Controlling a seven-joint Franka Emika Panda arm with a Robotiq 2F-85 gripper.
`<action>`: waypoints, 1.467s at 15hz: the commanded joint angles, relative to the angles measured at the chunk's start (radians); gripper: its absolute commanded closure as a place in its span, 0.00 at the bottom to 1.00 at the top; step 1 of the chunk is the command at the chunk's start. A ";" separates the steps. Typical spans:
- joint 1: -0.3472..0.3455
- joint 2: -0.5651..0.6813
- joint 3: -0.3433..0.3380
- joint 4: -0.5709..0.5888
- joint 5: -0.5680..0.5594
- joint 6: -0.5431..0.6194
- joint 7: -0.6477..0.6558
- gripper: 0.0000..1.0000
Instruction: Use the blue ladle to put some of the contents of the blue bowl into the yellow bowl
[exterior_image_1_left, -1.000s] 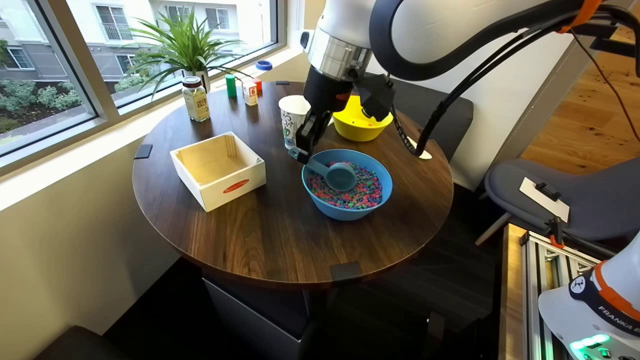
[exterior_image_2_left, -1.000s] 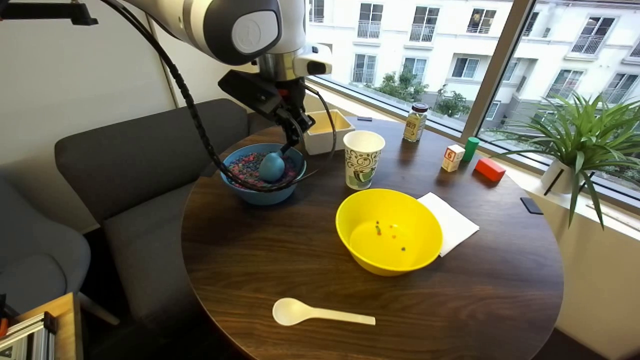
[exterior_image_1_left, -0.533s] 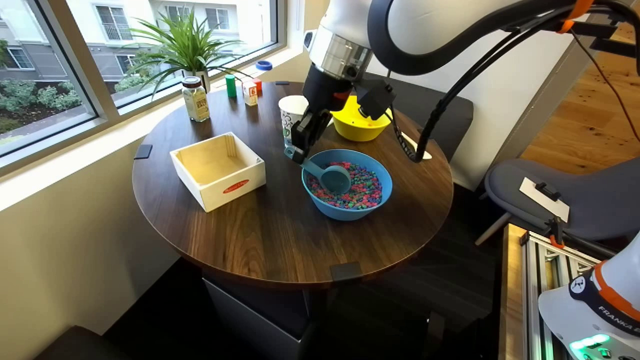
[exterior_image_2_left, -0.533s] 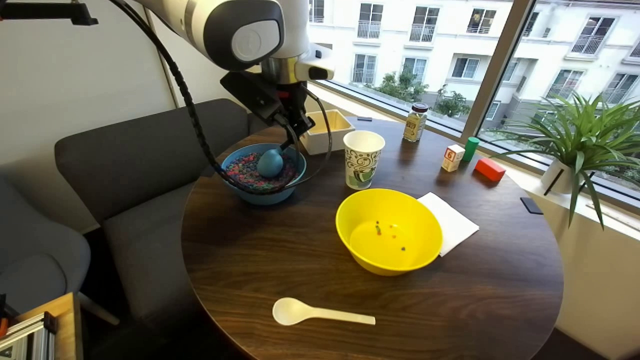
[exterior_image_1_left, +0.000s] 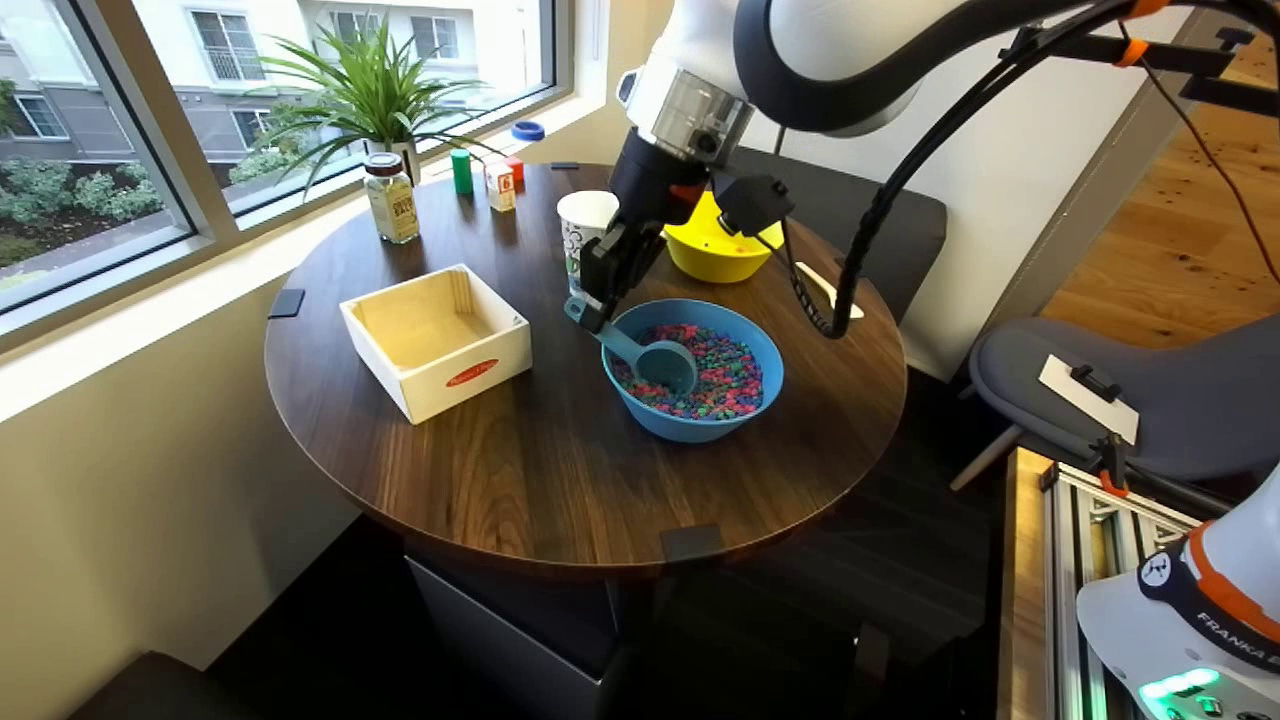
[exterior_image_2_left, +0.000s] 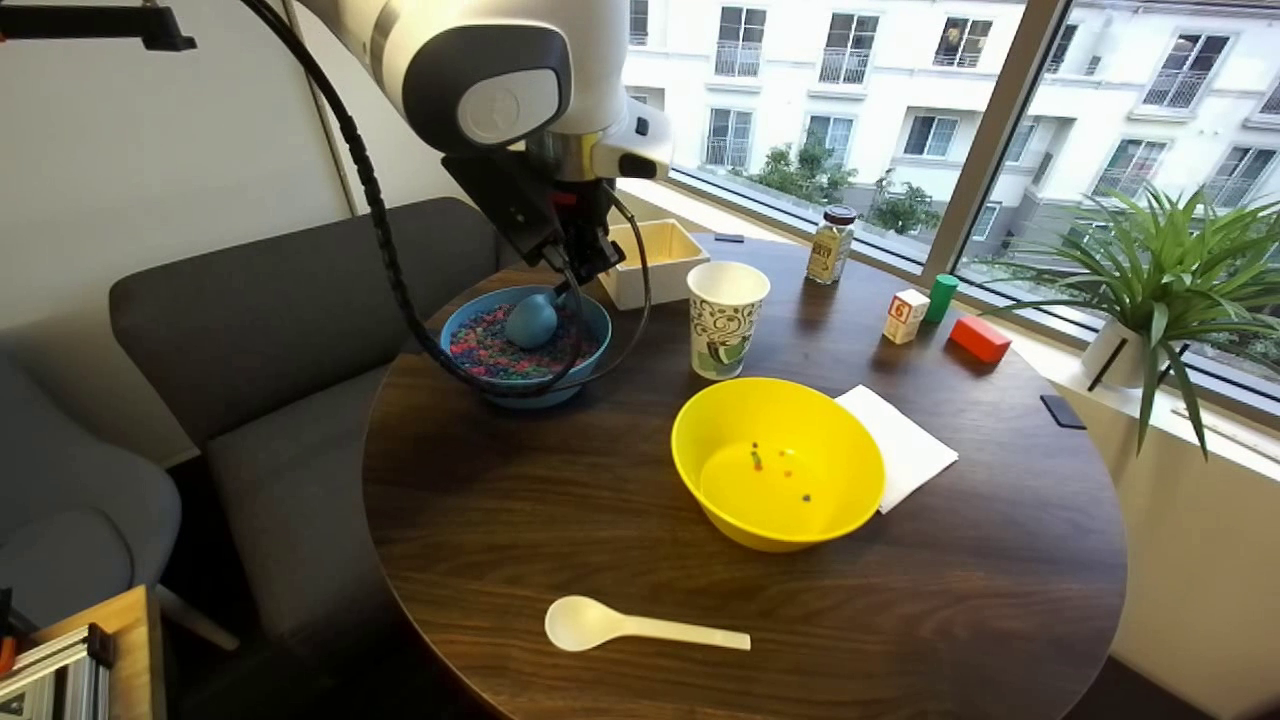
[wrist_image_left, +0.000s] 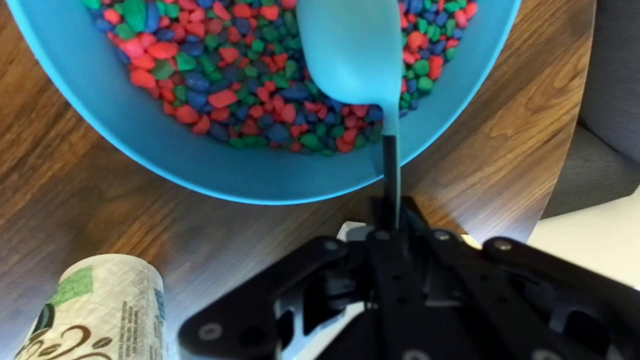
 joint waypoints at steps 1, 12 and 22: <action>-0.023 -0.028 0.016 -0.035 0.117 0.011 -0.080 0.98; -0.067 -0.057 0.004 -0.041 0.315 -0.064 -0.328 0.98; -0.103 -0.089 -0.027 -0.036 0.476 -0.225 -0.560 0.98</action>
